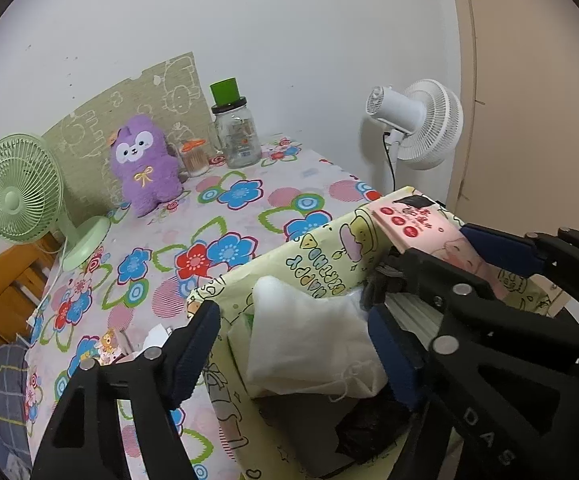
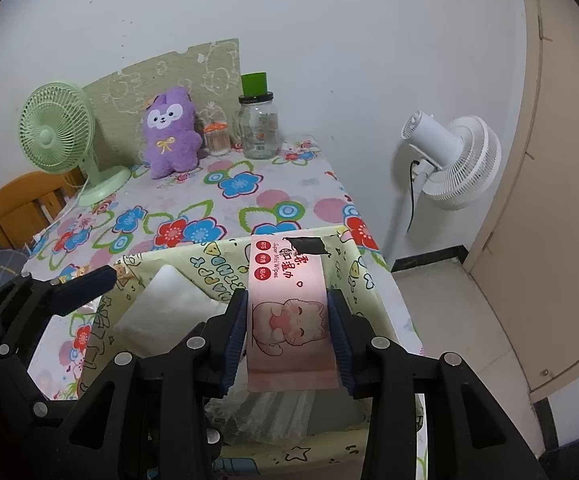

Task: Organize soft objects
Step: 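Lower both items into the box and open both grippers, then withdraw both grippers from the box toward the remaining table items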

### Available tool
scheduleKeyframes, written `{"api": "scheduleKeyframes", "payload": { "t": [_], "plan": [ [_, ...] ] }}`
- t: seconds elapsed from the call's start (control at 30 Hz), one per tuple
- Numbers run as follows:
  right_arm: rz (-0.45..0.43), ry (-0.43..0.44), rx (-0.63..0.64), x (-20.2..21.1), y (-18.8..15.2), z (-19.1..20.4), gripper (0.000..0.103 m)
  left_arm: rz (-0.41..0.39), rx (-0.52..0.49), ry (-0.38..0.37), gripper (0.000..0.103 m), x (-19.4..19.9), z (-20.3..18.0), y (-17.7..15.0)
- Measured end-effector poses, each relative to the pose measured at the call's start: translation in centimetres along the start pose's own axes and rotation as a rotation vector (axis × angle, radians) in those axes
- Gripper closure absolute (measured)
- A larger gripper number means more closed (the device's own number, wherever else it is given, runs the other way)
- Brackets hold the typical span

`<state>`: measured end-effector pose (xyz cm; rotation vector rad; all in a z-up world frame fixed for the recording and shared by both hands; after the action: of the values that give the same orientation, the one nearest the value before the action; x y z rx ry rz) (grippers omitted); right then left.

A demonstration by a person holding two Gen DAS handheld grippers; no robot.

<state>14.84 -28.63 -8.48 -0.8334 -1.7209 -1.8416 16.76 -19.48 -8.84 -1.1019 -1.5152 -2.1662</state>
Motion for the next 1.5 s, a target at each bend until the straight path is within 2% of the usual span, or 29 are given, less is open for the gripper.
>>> {"api": "scheduleKeyframes", "payload": {
  "t": [0.23,0.3,0.37,0.4,1.17,1.5],
  "plan": [
    [0.029,-0.006,-0.012,-0.1,-0.2,-0.2,0.058,0.007,-0.004,0.01,0.021,0.0,0.1,-0.2],
    [0.03,-0.017,-0.018,0.0,-0.3,-0.3,0.05,0.006,-0.002,0.013,0.021,0.2,0.3,-0.3],
    [0.024,-0.025,-0.027,0.2,-0.3,-0.5,0.037,0.001,0.004,0.013,0.018,0.4,0.5,-0.4],
    [0.019,-0.025,-0.029,0.4,-0.3,-0.5,0.036,-0.002,0.008,0.013,0.017,0.6,0.6,-0.4],
    [-0.055,-0.053,0.017,4.5,-0.3,4.0,0.018,-0.066,0.058,0.031,0.013,5.0,4.9,-2.3],
    [-0.076,-0.055,0.03,6.3,-0.6,5.7,0.016,-0.088,0.07,0.037,0.009,6.8,6.2,-3.3]
  ]
}}
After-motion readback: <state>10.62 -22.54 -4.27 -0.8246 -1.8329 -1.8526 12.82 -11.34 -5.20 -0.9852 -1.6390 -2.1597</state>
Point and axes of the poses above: each gripper's, at about its wrist camera, not at the fingertips, and x roughly against the way its jaws point, z to its left, y to its top, the point moved 5 cm from there along -x, roughly the way its jaws point, and after that the axes turned 2 degrees about z, right-handed, at the moved point
